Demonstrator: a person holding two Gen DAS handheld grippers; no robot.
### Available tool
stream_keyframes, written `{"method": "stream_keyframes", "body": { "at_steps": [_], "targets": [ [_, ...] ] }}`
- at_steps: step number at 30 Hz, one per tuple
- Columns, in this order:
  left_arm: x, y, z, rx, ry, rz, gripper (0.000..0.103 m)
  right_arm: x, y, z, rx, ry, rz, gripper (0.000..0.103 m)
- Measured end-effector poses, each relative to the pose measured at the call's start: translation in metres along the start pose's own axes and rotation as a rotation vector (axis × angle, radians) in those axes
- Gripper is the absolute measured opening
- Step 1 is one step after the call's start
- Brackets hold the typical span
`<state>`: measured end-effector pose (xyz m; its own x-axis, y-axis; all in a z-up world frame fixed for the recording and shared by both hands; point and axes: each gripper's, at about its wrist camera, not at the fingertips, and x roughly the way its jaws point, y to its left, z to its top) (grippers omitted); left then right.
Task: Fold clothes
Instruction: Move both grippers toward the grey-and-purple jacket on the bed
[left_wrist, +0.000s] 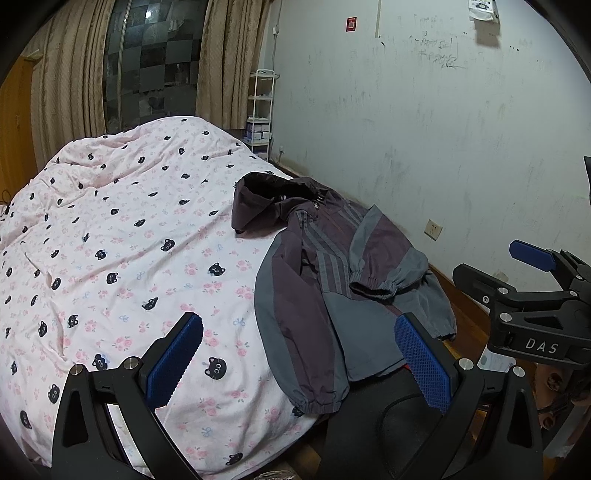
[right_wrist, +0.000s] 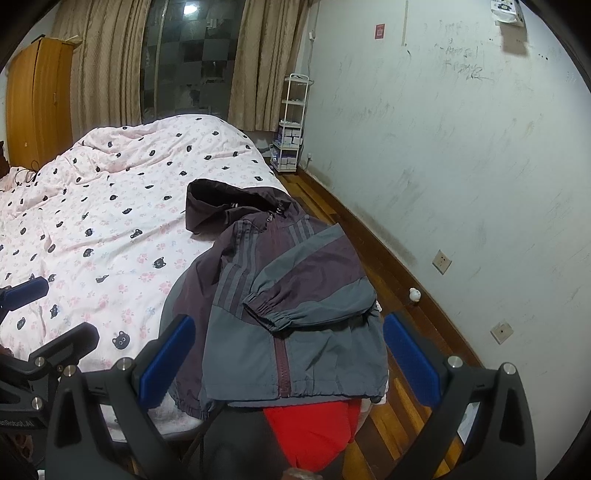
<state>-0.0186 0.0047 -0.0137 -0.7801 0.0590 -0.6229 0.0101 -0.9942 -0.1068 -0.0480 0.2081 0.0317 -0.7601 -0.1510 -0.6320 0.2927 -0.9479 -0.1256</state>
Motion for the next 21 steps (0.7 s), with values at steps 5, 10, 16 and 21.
{"method": "stream_keyframes", "body": {
  "at_steps": [5, 10, 16, 21],
  "targets": [
    [0.007, -0.001, 0.001, 0.001, 0.012, 0.006, 0.103, 0.007, -0.008, 0.002, 0.006, 0.011, 0.004, 0.103],
    [0.014, -0.001, 0.002, 0.001, 0.026, 0.013, 0.103, 0.014, -0.001, -0.002, 0.016, 0.024, 0.010, 0.103],
    [0.023, -0.001, 0.003, 0.002, 0.040, 0.020, 0.103, 0.031, -0.004, -0.001, 0.013, 0.035, 0.012, 0.103],
    [0.031, 0.001, 0.007, -0.003, 0.042, 0.029, 0.103, 0.037, -0.004, 0.000, 0.016, 0.053, 0.019, 0.103]
  ]
}}
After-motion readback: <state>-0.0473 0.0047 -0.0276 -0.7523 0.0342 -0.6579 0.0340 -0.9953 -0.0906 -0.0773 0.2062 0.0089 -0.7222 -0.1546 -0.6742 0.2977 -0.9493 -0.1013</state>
